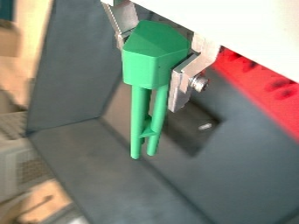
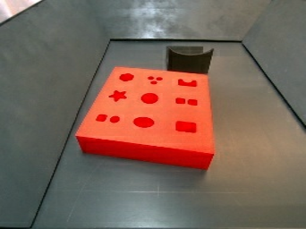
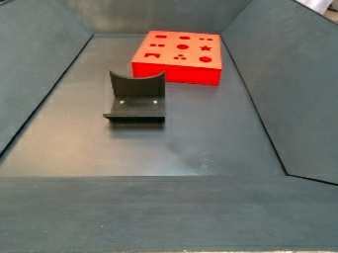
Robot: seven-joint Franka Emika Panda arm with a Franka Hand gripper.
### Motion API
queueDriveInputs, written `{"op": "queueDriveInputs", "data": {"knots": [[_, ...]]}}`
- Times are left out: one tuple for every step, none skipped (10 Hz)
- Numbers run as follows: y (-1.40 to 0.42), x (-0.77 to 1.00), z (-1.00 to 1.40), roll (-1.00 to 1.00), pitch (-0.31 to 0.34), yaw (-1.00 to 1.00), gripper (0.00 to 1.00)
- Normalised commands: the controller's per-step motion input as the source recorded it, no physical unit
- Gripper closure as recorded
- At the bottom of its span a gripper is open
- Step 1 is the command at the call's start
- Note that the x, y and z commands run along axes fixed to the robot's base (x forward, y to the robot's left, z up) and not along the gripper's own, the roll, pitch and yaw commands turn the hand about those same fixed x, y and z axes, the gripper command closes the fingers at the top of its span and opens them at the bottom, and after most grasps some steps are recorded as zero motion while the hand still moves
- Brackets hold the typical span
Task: Pick up the 3 prong object. Move up. Place the 3 prong object on the fixture. Regrasp the 3 prong object. Move to above the board. Insert the 3 prong object.
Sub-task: Move to above the board.
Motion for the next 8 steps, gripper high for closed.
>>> {"op": "queueDriveInputs", "data": {"knots": [[-0.96, -1.0, 0.3, -1.0, -0.004, -0.02, 1.0], [-0.86, -1.0, 0.29, -1.0, -0.029, -0.01, 1.0], [-0.79, -1.0, 0.24, -1.0, -0.04, -0.01, 1.0], [-0.74, -0.98, 0.25, -1.0, -0.05, -0.01, 1.0], [-0.47, -0.7, 0.17, -1.0, -0.058, -0.01, 1.0], [-0.24, -0.43, 0.08, -1.0, -0.058, -0.02, 1.0], [-0.1, -0.22, 0.04, -1.0, -0.052, -0.02, 1.0], [-0.05, -0.15, 0.03, -1.0, -0.055, -0.02, 1.0]]}}
